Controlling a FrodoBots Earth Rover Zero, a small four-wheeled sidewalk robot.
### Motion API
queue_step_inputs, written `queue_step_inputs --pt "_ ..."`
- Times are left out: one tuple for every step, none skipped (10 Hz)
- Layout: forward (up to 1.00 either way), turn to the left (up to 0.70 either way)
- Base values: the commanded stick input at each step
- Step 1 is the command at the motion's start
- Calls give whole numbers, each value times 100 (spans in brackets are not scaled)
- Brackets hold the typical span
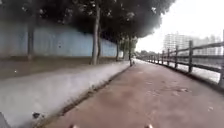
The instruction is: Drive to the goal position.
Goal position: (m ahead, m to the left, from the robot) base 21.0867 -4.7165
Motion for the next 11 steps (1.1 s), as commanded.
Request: queue_step_inputs --pt "100 -9" --pt "100 -40" --pt "100 -40" --pt "100 -40" --pt "100 -40" --pt "100 -40" --pt "100 -40" --pt "100 -40" --pt "100 -40" --pt "100 -40" --pt "100 -40"
